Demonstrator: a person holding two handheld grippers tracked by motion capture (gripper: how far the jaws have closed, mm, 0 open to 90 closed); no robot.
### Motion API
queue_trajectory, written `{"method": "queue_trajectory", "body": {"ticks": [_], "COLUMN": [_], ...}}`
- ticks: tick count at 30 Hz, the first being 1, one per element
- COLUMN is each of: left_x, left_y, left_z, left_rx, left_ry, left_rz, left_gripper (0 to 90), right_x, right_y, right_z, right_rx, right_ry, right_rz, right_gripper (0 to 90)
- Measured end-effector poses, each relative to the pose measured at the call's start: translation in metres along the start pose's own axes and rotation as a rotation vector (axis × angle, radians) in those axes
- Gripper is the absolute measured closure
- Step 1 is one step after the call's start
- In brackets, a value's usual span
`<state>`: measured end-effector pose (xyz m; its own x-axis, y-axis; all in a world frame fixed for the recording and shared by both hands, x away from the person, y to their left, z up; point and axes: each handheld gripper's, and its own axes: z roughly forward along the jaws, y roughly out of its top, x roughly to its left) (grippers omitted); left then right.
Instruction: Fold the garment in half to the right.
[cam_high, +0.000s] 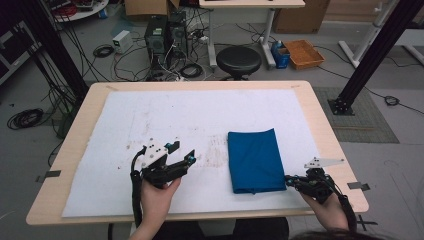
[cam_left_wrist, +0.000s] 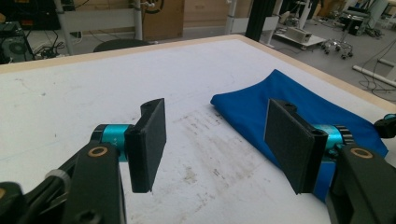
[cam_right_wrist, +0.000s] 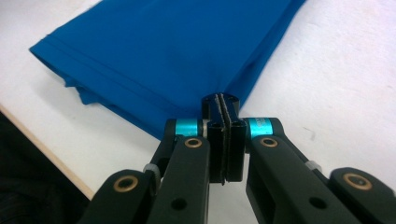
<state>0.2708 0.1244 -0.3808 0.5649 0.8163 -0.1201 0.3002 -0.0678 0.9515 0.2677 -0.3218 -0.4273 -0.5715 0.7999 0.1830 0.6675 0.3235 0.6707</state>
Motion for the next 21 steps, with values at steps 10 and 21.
{"method": "queue_trajectory", "body": {"ticks": [10,21], "left_x": [0.006,0.040], "left_y": [0.004,0.024], "left_z": [-0.003,0.003], "left_rx": [-0.002,0.026], "left_ry": [0.011,-0.020], "left_rz": [0.026,0.049], "left_gripper": [39.1,32.8], "right_x": [-0.003,-0.021], "right_y": [-0.001,0.042], "right_z": [-0.006,-0.027], "right_rx": [-0.019,-0.217], "right_ry": [-0.029,-0.096], "right_rz": [-0.004,-0.159], "right_gripper": [77.0,53.2]}}
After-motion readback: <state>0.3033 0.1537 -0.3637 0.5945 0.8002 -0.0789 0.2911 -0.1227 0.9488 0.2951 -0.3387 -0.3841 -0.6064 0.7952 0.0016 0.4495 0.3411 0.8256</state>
